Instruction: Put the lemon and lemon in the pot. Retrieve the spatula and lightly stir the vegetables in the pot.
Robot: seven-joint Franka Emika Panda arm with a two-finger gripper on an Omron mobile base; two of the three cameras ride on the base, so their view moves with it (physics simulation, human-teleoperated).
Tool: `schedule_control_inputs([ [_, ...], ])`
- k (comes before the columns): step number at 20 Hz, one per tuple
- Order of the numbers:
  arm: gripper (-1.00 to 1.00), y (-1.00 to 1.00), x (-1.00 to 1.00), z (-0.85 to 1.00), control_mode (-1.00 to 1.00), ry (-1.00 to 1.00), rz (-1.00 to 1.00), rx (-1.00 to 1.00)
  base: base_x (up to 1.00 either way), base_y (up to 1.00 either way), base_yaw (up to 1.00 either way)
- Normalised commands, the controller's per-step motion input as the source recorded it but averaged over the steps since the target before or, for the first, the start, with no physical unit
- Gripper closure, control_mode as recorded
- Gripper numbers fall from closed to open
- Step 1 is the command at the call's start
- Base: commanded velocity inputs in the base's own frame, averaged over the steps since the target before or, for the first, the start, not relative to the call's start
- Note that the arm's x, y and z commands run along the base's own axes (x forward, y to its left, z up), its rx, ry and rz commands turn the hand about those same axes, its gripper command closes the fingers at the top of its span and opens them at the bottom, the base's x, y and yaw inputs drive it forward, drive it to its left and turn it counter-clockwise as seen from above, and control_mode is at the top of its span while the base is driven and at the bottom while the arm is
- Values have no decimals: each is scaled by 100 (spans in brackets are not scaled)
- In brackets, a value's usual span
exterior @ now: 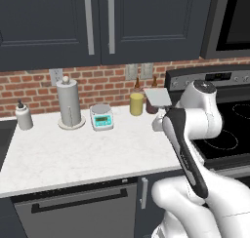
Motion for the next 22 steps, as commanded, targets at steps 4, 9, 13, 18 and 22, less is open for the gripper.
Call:
schedule_control_inputs([
  [4, 100, 0, 0, 3, -100, 4, 4, -1, 0, 0, 0],
  [9, 100, 0, 0, 0, -100, 0, 0, 0, 0, 0, 0],
  [13, 100, 0, 0, 0, -100, 0, 0, 0, 0, 0, 0],
  [18, 100, -2, -1, 0, 100, 0, 0, 0, -40, -56, 0],
  [22, 100, 0, 0, 0, 100, 0, 0, 0, -8, -100, 0],
])
